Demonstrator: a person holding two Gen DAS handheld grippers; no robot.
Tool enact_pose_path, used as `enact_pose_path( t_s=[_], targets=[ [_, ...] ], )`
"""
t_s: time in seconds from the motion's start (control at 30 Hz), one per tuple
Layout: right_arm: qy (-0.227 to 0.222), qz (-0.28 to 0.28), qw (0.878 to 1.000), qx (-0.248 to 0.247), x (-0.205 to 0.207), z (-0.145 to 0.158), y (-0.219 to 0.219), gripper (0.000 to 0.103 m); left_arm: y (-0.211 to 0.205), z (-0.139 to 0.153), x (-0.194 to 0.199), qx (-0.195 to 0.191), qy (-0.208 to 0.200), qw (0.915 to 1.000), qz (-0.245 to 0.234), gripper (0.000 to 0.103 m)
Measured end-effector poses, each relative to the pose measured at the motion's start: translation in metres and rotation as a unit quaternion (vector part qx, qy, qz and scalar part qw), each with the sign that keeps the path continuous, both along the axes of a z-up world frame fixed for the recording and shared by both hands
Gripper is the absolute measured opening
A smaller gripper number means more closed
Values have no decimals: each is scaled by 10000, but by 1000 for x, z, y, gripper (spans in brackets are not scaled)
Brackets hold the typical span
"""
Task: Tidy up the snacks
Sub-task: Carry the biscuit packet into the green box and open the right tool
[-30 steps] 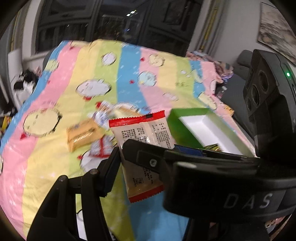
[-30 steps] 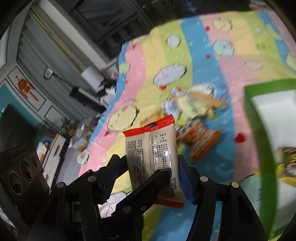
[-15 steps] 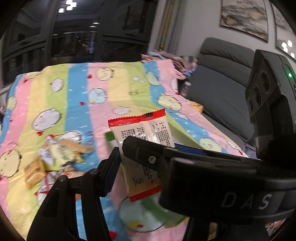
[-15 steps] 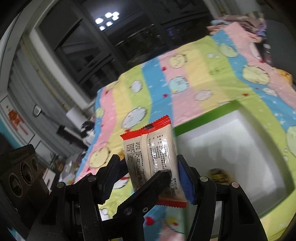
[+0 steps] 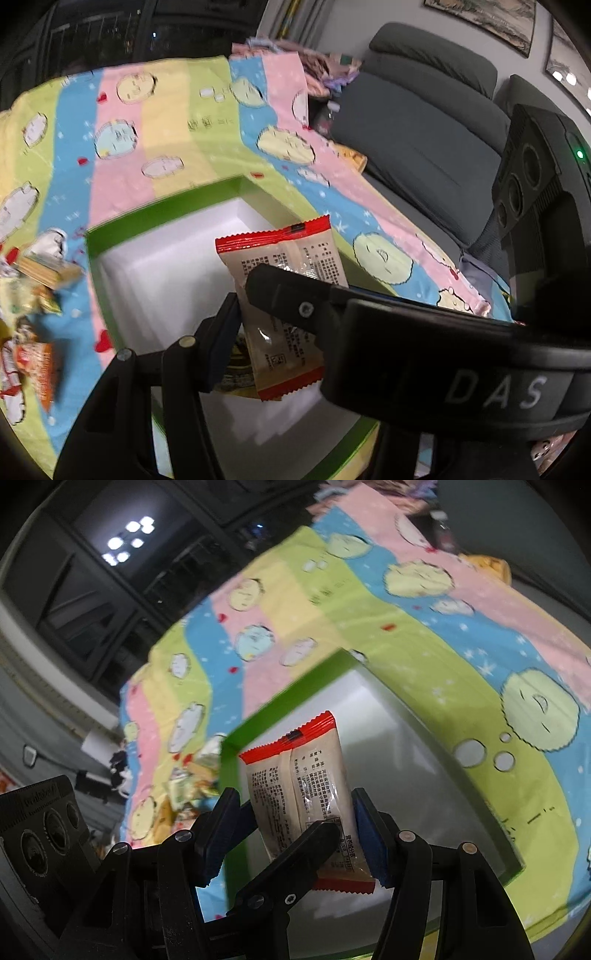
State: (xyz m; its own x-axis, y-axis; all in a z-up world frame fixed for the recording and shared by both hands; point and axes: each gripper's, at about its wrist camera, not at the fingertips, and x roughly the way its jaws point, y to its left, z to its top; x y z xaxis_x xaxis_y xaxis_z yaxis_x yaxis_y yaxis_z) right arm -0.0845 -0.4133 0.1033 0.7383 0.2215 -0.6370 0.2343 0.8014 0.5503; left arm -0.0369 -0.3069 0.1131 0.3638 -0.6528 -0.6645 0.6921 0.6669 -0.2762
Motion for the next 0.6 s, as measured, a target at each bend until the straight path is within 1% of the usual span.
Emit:
enact_pose_path(
  t_s=[0.1,0.27,0.53,0.6],
  targets=[
    [242,-48,9997,57,4,-10,-8,65,-10,-12,5,70,279,9996,-79,55],
    [538,-181,9984,-51,5,-22,-15,65,-15,-26,9,108,718,9973,-138,54],
    [833,-286,9961,-14,8,-32,-20,65,-19,-36,12,247,1088,9937,-105,53],
    [862,-318,9958,-31,8,-32,-20,66,-18,-35,11,248,1073,9939,-53,54]
  ],
)
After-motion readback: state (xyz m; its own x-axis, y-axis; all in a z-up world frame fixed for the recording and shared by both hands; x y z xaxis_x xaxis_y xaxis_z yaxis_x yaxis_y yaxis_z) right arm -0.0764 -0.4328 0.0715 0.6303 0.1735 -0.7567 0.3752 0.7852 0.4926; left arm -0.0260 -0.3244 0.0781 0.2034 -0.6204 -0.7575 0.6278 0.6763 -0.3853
